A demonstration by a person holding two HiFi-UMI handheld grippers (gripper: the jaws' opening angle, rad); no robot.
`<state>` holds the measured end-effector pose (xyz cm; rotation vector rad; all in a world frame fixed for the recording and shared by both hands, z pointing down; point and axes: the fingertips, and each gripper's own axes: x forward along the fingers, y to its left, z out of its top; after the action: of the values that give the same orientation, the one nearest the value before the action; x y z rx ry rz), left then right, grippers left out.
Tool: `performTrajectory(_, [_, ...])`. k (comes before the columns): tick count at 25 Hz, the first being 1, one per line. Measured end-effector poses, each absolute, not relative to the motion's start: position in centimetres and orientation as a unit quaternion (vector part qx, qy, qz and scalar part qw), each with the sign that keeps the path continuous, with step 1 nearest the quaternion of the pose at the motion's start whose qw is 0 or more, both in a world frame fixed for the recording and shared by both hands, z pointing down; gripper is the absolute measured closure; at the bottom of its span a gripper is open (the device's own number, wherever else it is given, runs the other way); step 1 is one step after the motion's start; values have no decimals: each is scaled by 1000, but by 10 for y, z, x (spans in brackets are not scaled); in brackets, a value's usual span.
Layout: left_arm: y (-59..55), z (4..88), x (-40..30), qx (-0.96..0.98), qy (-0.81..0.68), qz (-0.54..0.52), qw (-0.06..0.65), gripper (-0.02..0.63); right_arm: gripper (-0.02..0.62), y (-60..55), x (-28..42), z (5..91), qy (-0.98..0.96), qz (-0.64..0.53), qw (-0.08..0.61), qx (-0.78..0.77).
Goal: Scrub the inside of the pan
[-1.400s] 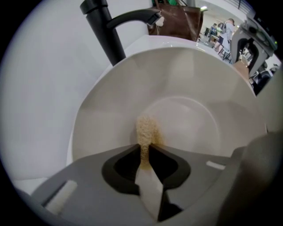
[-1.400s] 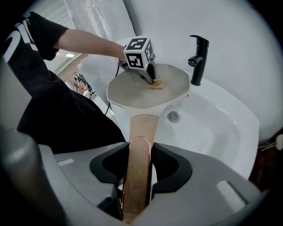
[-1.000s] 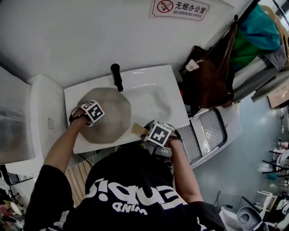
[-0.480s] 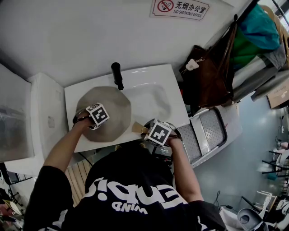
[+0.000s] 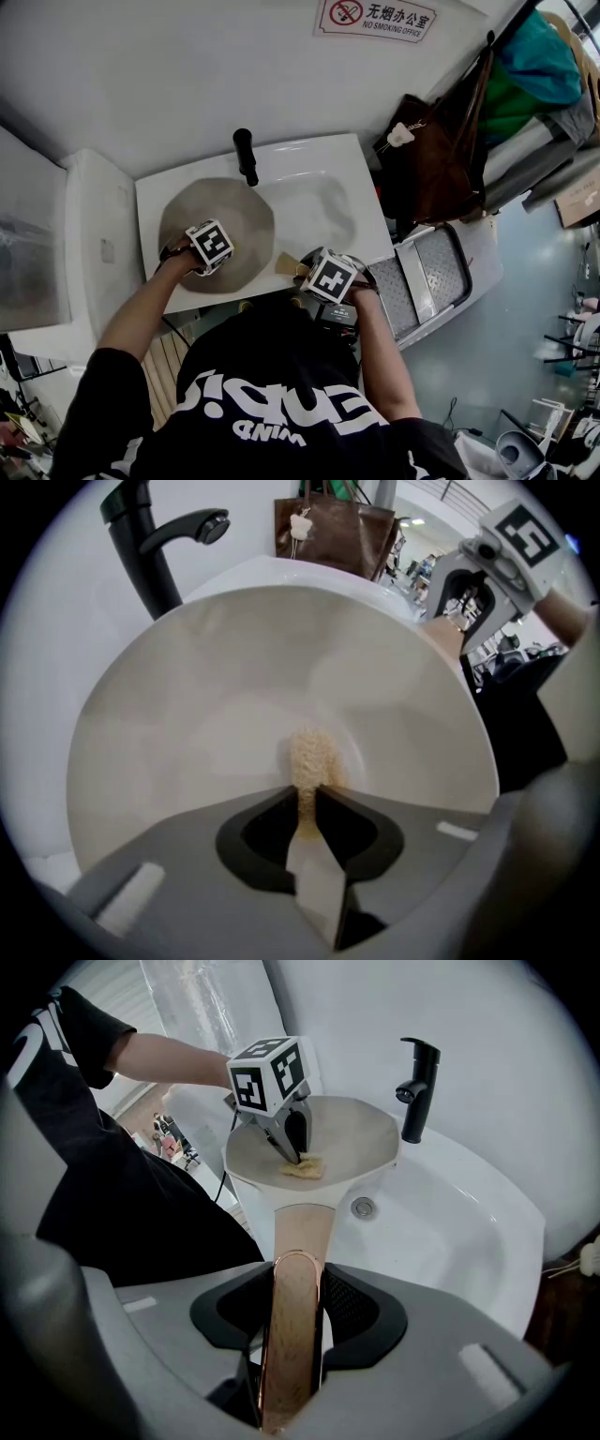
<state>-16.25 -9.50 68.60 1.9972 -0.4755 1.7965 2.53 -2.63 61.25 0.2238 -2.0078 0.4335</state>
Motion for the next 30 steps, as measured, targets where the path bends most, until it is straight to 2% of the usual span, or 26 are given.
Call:
performTrajectory(4, [-87,685,-157,724,-157,636,215,548,431,-25,25,613,-834,182,513,92])
performTrajectory(10, [-99,661,-130,784,-206,541,223,548,431,-26,28,614,-834,177,515,94])
performTrajectory(18, [-107,631,-118,822,-257,466,205,548,431,-24,31,629,-832,186,514,96])
performTrajectory(30, [-103,621,-109,833,-275,435,202,548,431,-24,45,663,-819,185,534,100])
